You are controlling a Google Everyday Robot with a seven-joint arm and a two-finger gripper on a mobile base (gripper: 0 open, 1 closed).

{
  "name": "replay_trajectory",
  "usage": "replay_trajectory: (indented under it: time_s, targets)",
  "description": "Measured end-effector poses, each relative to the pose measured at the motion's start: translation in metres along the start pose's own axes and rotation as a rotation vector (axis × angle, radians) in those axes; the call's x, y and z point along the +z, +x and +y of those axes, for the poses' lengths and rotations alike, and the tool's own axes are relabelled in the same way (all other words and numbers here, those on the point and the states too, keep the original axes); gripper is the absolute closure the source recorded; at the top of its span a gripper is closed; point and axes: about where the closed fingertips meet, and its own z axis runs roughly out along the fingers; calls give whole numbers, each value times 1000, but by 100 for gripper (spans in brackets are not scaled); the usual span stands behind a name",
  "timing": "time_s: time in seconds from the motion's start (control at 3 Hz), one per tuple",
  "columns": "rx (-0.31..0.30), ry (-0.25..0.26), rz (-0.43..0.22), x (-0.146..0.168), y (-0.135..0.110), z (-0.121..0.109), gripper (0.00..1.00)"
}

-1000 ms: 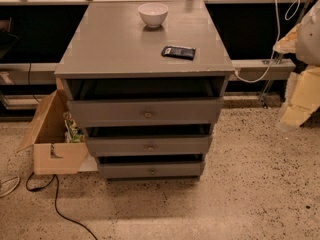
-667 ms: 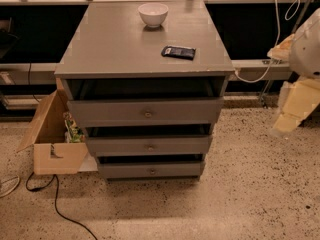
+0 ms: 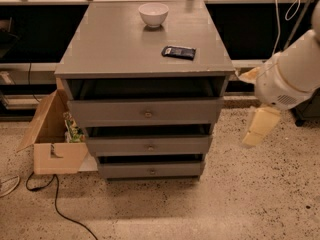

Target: Open top drawer

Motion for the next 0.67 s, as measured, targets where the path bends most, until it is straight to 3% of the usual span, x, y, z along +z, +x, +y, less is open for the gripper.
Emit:
replay_trajectory:
  time_s: [0.67]
  targets:
    - [-4,-98,-78,96,-11,-7,0]
